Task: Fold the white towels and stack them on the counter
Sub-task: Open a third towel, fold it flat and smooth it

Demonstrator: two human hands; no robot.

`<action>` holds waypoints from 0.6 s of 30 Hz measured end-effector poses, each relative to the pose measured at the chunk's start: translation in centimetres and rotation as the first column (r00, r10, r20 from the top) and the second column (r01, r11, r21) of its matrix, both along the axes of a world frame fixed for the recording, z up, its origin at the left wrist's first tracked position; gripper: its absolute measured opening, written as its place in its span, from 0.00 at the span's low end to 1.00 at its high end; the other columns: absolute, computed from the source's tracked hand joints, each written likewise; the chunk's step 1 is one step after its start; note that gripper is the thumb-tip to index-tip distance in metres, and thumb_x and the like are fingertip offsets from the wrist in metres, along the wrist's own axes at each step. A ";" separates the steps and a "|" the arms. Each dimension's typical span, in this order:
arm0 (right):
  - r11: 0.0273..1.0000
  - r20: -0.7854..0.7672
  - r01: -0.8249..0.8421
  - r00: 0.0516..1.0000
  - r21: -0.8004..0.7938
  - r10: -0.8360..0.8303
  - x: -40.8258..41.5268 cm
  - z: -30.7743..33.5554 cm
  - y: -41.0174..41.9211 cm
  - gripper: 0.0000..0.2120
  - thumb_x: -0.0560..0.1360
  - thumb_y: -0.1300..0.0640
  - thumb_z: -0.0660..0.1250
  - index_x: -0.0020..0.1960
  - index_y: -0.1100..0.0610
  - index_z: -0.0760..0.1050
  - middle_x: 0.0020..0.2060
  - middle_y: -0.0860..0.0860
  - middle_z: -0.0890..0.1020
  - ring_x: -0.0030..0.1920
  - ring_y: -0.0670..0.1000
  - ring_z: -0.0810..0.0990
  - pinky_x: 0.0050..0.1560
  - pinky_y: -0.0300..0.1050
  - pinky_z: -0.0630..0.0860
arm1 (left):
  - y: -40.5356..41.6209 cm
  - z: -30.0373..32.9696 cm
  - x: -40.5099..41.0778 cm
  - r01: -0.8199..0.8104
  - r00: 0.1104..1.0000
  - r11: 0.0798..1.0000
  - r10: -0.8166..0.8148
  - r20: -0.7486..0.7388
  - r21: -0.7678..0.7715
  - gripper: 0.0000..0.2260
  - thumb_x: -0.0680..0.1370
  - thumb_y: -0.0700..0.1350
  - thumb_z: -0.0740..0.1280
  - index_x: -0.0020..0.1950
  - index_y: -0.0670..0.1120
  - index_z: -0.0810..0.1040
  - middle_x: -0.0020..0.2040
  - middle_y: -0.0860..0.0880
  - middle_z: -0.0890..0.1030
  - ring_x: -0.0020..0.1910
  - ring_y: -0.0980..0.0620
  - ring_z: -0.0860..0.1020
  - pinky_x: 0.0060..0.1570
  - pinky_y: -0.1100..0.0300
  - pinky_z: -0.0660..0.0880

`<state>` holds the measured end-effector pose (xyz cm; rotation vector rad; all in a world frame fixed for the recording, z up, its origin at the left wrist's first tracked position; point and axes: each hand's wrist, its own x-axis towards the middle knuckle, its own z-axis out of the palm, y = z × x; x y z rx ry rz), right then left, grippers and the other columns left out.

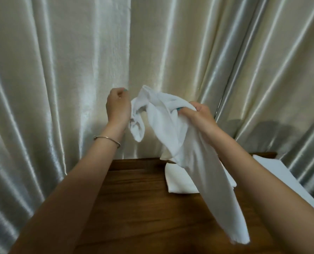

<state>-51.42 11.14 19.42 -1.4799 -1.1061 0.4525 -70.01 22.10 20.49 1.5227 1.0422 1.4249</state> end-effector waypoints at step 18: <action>0.988 -0.495 -0.150 0.861 -0.026 0.118 3.5 -0.4 -3.6 0.13 0.72 0.54 0.69 0.53 0.61 0.79 0.42 0.59 0.82 0.44 0.58 0.82 0.42 0.46 0.79 | -7.3 -1.5 2.8 0.825 0.524 0.553 -0.669 -0.528 0.118 0.44 0.57 0.67 0.75 0.70 0.65 0.63 0.71 0.57 0.63 0.71 0.61 0.63 0.70 0.62 0.60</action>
